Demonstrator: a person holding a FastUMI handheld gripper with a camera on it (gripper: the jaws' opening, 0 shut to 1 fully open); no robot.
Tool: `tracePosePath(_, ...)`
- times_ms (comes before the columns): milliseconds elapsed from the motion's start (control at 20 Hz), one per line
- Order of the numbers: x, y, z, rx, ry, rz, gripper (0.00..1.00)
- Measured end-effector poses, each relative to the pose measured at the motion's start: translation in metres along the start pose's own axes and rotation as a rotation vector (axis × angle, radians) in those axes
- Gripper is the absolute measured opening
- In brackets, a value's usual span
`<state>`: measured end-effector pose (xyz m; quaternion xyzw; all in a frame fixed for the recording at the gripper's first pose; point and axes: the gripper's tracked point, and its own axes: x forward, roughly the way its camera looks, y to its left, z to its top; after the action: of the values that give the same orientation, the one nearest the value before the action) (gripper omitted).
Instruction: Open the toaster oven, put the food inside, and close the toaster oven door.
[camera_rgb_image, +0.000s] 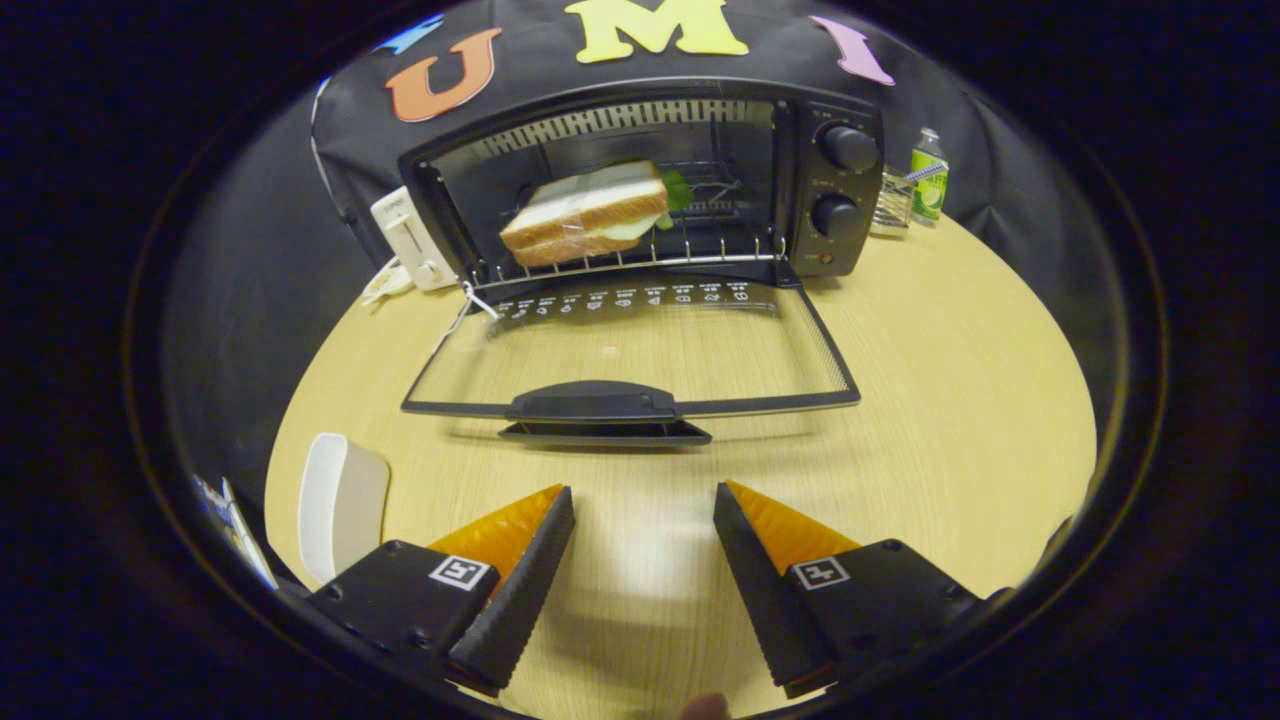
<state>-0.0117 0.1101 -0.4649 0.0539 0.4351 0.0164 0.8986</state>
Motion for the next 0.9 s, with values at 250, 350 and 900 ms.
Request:
tracePosePath(250,0.017,0.005,0.012,-0.055,-0.024,-0.030,0.96)
tracePosePath(350,0.015,0.005,0.013,-0.045,-0.027,-0.035,0.96)
tracePosePath(900,-0.048,0.015,0.109,-0.063,-0.205,-0.030,0.96)
